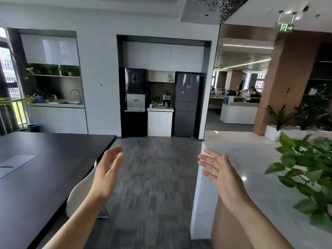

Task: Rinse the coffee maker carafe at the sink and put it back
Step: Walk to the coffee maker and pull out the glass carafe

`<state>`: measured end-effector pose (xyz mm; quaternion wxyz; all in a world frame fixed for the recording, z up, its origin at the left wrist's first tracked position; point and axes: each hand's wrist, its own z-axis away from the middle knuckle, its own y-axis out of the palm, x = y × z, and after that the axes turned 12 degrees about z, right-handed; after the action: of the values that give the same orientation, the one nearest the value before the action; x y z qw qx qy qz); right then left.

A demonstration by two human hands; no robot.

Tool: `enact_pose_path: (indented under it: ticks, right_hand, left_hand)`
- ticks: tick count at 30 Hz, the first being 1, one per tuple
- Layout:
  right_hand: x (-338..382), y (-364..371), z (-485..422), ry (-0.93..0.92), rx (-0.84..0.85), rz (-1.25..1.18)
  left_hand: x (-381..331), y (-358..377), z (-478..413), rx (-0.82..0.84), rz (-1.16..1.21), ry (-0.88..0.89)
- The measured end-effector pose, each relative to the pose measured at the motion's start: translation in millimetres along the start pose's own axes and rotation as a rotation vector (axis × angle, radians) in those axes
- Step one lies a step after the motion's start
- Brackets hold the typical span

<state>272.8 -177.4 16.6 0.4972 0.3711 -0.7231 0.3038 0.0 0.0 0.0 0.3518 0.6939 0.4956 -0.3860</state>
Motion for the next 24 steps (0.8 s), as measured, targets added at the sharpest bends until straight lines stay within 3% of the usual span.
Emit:
enact_pose_path:
  ticks: [9, 24]
  right_hand:
    - [-68.7, 27.0, -166.7, 0.004, 0.024, -0.029]
    - [-170.5, 8.5, -557.3, -0.042, 0.012, -0.032]
  left_hand:
    - [83.0, 42.6, -139.6, 0.016, -0.013, -0.004]
    - [238.3, 177.0, -482.8, 0.054, 0.005, -0.031]
